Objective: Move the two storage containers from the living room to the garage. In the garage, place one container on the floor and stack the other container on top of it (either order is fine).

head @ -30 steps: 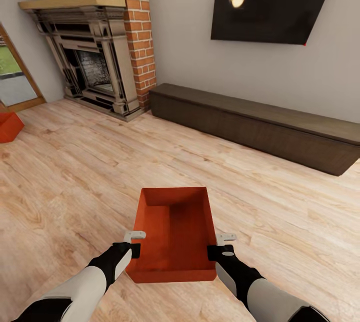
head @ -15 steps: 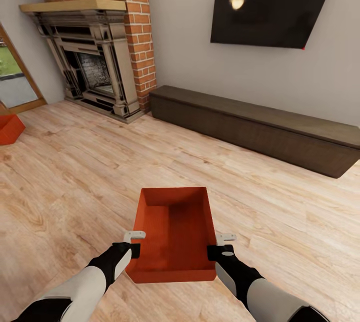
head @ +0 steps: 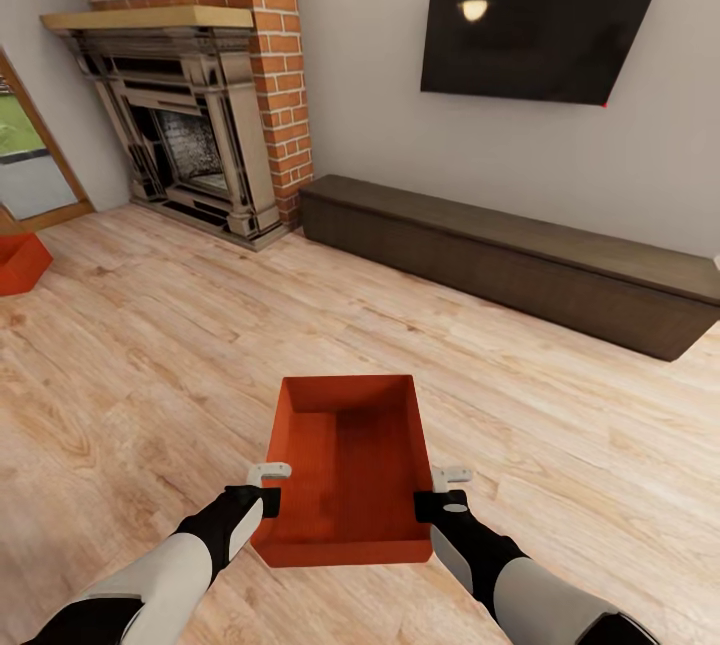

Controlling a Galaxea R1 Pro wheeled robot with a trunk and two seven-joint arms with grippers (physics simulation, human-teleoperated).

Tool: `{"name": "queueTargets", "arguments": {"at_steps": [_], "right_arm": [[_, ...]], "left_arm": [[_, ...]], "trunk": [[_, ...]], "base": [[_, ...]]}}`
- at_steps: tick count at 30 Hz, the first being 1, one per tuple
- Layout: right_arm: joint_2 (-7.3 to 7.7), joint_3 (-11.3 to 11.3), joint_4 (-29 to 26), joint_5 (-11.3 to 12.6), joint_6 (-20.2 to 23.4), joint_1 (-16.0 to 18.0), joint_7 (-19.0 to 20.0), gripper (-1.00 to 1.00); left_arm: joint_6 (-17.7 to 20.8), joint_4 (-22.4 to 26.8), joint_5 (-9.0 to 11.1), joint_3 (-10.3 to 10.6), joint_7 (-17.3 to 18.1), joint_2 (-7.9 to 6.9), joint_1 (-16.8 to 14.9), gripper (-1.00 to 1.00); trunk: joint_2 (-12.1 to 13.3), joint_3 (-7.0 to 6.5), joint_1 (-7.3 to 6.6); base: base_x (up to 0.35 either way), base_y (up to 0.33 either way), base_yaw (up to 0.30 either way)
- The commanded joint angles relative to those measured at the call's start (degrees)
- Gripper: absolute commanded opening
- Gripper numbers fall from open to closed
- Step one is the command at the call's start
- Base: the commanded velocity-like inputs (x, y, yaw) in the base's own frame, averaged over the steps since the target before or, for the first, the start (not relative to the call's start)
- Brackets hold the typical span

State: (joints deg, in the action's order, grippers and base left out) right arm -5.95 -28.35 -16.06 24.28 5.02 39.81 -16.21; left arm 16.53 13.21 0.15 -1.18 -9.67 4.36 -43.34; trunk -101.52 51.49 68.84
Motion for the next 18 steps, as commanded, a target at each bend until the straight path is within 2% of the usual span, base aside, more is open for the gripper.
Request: {"name": "queueTargets", "arguments": {"at_steps": [1,18], "right_arm": [[0.06,-1.1,-0.3,0.5,0.3,0.0,-0.1,-1.00],[0.06,-1.1,-0.3,0.5,0.3,0.1,0.0,-1.00]], "left_arm": [[0.4,0.1,-0.6,0.7,-0.4,-0.67,0.0,-1.00],[0.3,0.1,-0.6,0.7,-0.3,-0.67,0.0,-1.00]], "trunk": [[0.4,-0.14,-0.23],[7.2,-3.19,-3.97]], "base": [[0.000,0.000,0.000],[0.000,0.000,0.000]]}}
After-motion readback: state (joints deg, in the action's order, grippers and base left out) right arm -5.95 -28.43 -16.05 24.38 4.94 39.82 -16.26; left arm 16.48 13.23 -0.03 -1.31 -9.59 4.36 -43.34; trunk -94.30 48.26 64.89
